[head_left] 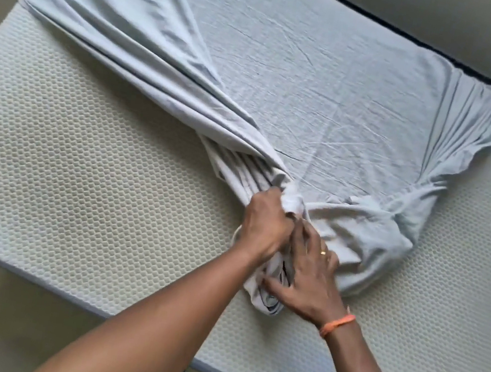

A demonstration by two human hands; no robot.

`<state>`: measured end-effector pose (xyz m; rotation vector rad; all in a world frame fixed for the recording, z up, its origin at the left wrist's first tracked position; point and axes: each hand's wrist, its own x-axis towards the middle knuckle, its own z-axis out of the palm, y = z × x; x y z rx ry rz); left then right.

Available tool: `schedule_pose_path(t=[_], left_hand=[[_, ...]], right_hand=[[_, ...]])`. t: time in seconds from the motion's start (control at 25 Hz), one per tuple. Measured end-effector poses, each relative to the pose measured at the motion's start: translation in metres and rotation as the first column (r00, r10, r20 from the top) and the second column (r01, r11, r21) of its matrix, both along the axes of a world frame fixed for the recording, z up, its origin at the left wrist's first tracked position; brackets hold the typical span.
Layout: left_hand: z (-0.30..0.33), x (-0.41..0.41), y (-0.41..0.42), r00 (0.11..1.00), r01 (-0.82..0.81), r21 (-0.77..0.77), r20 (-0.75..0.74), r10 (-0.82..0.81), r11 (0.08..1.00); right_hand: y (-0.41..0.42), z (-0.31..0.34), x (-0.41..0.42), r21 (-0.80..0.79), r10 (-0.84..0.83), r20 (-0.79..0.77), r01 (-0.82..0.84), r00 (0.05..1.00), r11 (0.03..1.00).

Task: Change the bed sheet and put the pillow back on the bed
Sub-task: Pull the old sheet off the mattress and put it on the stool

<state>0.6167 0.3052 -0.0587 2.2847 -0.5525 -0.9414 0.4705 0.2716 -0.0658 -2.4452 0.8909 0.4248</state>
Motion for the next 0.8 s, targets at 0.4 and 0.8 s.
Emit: schedule_pose_path(t=[0.4, 0.8], left_hand=[[-0.038, 0.009, -0.018, 0.382, 0.849, 0.390, 0.013, -0.924, 0.356], [-0.086, -0.015, -0.013, 0.473, 0.715, 0.250, 0.513, -0.716, 0.653]], right_hand=[[-0.040, -0.040, -0.025, -0.375, -0.489, -0.055, 0.436, 0.870, 0.818], [-0.075, -0.041, 0.001, 0.033, -0.617, 0.310, 0.640, 0.723, 0.767]])
